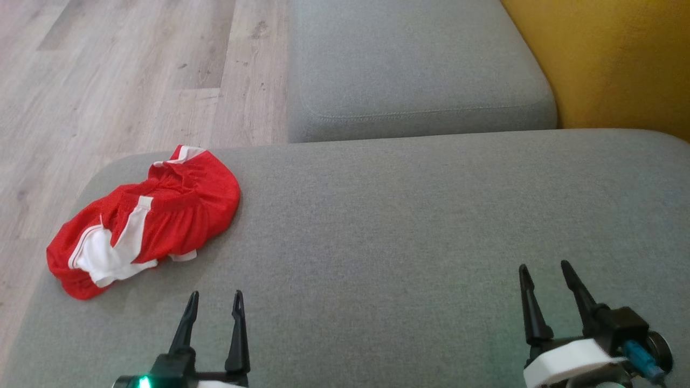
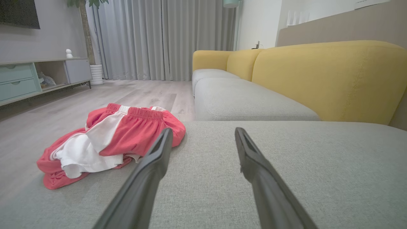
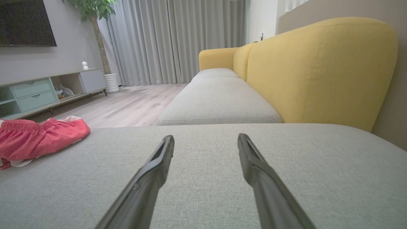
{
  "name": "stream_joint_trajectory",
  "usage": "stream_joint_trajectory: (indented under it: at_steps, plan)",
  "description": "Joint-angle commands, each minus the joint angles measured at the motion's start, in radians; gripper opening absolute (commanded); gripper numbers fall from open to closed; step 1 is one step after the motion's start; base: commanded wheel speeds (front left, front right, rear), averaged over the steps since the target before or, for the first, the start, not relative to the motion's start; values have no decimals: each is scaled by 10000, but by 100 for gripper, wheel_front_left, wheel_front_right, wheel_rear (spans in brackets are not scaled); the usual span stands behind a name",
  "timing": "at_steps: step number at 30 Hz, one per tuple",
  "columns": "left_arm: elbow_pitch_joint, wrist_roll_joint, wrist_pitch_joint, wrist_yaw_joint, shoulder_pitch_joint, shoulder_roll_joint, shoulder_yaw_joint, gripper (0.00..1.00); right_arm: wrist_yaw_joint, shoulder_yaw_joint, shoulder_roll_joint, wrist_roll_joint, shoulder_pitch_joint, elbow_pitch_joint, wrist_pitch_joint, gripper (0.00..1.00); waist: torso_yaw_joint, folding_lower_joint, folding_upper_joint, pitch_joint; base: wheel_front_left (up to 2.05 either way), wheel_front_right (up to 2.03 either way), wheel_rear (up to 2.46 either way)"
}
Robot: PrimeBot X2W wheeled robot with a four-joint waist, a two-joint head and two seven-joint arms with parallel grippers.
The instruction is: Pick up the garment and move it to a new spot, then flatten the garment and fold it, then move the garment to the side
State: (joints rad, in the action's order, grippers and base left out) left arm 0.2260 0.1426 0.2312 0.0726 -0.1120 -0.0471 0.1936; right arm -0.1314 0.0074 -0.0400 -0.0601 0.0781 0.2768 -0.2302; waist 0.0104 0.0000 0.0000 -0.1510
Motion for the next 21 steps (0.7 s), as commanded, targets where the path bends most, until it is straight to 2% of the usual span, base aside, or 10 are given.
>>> stream_joint_trajectory:
  at_steps: [1,6,21]
  plan:
    - [-355,-325,159,114,318,-29,-218,100,7,275,-99,356,-198,-258,-170,100,-20,0,0,-23,0,0,0]
    - [-313,-822,306,223,256,-31,-202,100,7,245,-102,968,-153,-131,-316,100,-79,0,0,-100,0,0,0]
    - [-231,-436,306,303,198,-31,-320,100,7,190,-102,930,-106,74,-316,100,-168,0,0,-136,0,0,0]
